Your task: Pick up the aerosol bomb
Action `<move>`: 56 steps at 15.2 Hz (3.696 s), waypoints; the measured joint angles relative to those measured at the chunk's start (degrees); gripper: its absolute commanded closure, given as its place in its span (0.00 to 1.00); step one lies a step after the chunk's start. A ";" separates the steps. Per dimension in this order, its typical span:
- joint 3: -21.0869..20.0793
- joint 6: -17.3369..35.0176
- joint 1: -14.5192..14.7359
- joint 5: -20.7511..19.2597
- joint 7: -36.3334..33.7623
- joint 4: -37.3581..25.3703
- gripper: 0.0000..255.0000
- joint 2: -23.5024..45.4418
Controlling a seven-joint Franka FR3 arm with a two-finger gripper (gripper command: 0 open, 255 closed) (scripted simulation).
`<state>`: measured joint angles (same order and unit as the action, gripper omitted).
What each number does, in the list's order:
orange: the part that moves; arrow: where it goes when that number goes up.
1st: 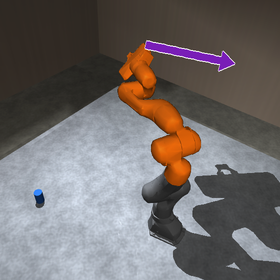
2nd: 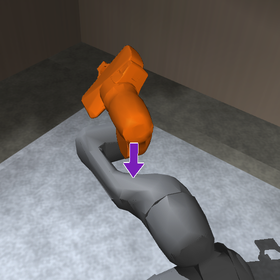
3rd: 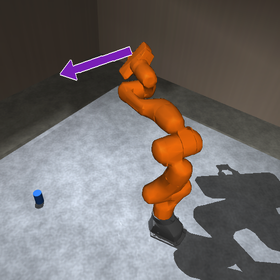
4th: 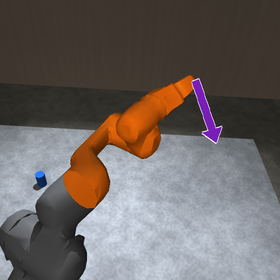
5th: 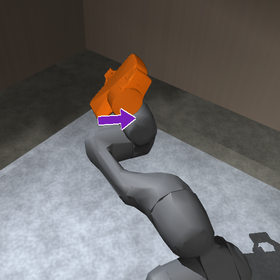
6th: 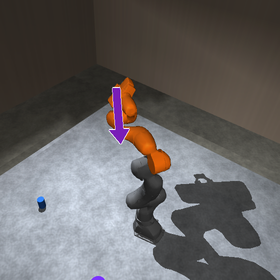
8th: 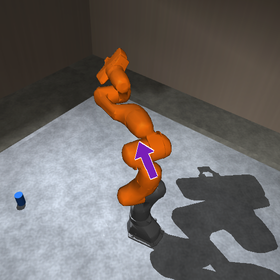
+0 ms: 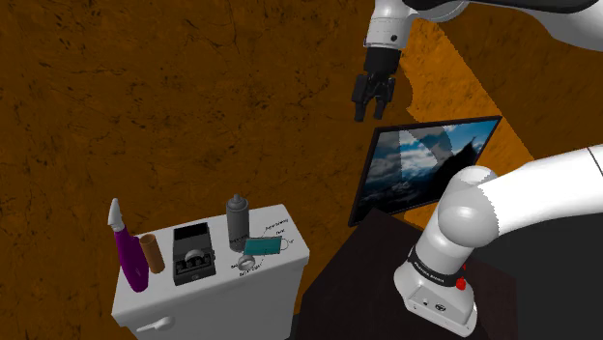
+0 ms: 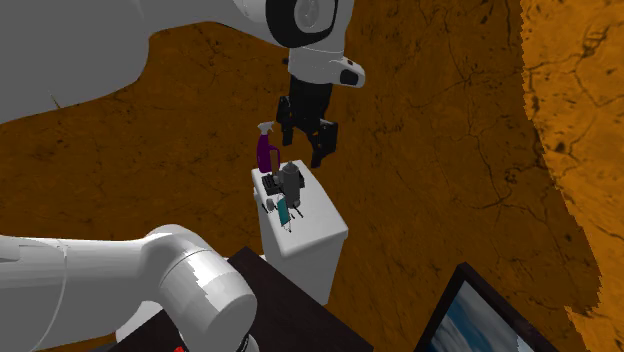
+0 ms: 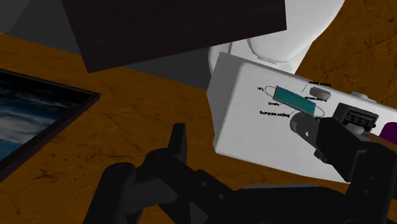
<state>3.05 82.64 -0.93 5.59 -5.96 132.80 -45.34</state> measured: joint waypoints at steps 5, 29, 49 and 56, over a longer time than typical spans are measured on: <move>-3.45 4.39 0.72 2.25 -3.87 1.94 0.00 2.24; -24.07 35.20 4.18 2.10 -34.38 -11.11 0.00 44.83; -24.77 42.70 5.73 -1.92 -39.44 -13.19 1.00 54.84; -24.89 40.03 5.58 -1.34 -39.25 -14.28 1.00 53.28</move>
<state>-21.83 122.67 4.65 4.25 -45.20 118.52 7.94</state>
